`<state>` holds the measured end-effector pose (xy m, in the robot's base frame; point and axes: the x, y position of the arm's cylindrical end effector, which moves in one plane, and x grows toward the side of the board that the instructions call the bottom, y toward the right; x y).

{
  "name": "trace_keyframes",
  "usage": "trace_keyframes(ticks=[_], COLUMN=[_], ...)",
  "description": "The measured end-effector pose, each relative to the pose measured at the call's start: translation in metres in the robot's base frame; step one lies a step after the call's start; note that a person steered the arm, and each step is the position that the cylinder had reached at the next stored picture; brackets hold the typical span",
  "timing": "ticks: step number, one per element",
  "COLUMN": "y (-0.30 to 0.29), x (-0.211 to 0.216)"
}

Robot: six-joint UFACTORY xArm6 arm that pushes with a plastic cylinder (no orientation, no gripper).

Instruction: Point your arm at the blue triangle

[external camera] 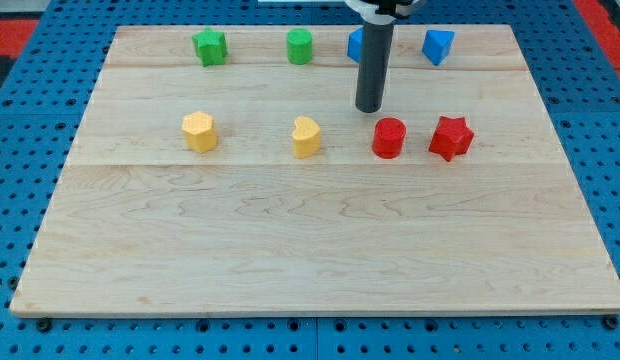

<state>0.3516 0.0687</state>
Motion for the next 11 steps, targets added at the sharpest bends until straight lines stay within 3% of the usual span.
trace_keyframes(ticks=[7, 8, 10, 11], y=[-0.036, -0.013, 0.097, 0.117], x=[0.000, -0.007, -0.048, -0.066])
